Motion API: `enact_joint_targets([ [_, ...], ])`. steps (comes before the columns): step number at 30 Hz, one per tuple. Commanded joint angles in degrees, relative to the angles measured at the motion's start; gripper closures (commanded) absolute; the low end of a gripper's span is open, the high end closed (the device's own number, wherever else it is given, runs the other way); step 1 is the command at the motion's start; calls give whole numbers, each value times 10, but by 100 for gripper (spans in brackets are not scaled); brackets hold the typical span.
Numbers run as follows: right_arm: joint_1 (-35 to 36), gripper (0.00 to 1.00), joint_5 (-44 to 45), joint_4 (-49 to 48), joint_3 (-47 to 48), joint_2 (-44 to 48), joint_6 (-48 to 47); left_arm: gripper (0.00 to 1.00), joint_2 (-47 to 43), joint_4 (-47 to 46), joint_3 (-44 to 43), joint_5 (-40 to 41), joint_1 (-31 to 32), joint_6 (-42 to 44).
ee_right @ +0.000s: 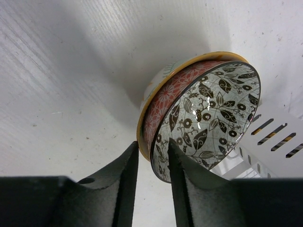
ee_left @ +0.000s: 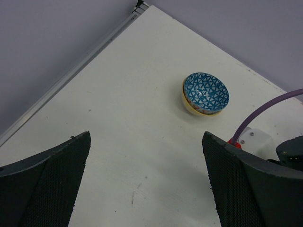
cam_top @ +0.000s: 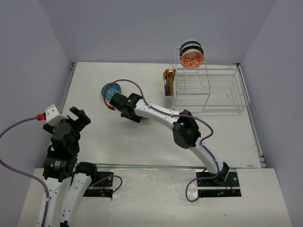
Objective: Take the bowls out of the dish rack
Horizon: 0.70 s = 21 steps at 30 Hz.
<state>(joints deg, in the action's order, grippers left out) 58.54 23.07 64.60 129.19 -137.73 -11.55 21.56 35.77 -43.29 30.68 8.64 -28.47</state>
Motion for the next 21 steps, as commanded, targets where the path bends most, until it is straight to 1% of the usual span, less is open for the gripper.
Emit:
enact_joint_targets([
  [1, 12, 65, 10, 0, 12, 33, -1, 0, -3, -6, -11, 4, 1, 2],
  [4, 13, 62, 9, 14, 12, 44, 15, 0, -4, -7, -11, 4, 1, 2],
  [6, 13, 62, -6, 23, 5, 62, 23, 0, -4, -7, -11, 4, 1, 2],
  [8, 13, 62, -14, 10, -13, 94, 35, 0, -4, -7, -11, 4, 1, 2],
  [13, 14, 61, -64, -18, -22, 167, 54, 0, -4, -9, -10, 1, 1, 3],
  [16, 7, 54, -87, -37, -17, 228, 63, 0, -2, -9, -9, 0, 1, 3],
  [17, 2, 48, -89, -46, -17, 266, 68, 0, -1, -10, -9, 0, 1, 3],
  [18, -6, 46, -95, -56, -17, 286, 83, 0, -2, -11, -8, -2, 1, 4],
  [19, -32, 43, -122, -83, -19, 307, 93, 0, 0, -11, -7, -5, 1, 5],
  [21, -75, 33, -165, -119, -36, 351, 136, 0, 3, -19, -2, -12, 1, 10],
])
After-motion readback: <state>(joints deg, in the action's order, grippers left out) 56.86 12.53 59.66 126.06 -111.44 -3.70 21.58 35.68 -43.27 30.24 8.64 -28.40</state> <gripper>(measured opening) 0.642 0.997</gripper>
